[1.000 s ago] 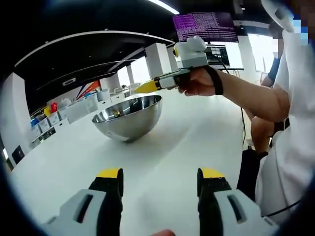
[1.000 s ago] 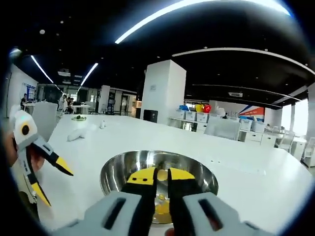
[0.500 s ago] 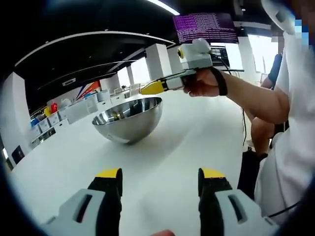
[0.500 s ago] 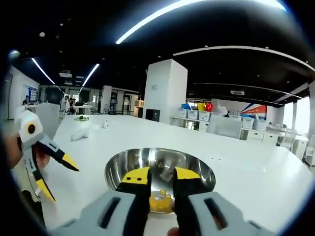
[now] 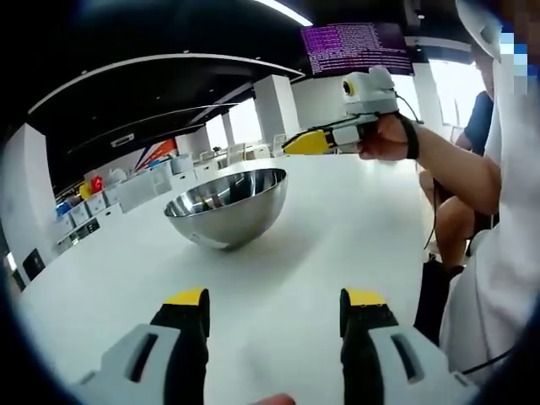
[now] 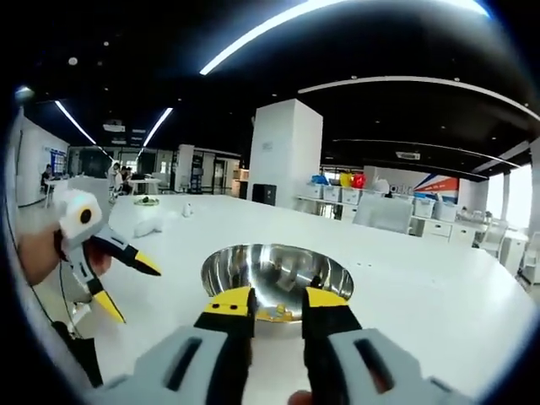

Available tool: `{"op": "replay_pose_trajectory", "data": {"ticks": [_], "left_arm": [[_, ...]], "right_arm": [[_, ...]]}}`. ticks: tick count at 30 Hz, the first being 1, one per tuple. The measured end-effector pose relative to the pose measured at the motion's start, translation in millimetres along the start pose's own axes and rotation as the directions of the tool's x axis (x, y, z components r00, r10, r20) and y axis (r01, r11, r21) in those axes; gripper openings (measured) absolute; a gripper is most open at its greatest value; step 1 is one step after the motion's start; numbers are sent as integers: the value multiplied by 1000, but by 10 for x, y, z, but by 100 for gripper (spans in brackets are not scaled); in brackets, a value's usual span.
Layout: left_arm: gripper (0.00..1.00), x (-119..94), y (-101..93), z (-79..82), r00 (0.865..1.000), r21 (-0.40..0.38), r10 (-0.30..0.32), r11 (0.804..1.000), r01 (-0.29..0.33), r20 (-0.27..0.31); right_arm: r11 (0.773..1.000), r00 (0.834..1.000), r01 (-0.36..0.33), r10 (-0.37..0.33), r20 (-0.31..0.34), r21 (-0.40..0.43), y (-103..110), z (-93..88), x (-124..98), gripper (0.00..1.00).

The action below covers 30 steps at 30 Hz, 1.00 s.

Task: Pick up the QQ candy scattered on the table and place it into the stainless steel bowl on the table

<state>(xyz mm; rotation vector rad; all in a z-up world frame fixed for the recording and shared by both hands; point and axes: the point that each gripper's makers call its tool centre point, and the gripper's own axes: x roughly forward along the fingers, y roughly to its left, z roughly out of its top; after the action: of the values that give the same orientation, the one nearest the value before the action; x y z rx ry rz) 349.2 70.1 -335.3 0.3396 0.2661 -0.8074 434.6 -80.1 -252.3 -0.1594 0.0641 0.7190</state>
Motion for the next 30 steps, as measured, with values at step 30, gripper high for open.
{"op": "replay_pose_trajectory", "data": {"ticks": [30], "left_arm": [[63, -35, -52, -2, 1000, 18, -11, 1000, 11, 2]], "right_arm": [[997, 999, -18, 21, -40, 70, 228, -399, -709, 27]]}}
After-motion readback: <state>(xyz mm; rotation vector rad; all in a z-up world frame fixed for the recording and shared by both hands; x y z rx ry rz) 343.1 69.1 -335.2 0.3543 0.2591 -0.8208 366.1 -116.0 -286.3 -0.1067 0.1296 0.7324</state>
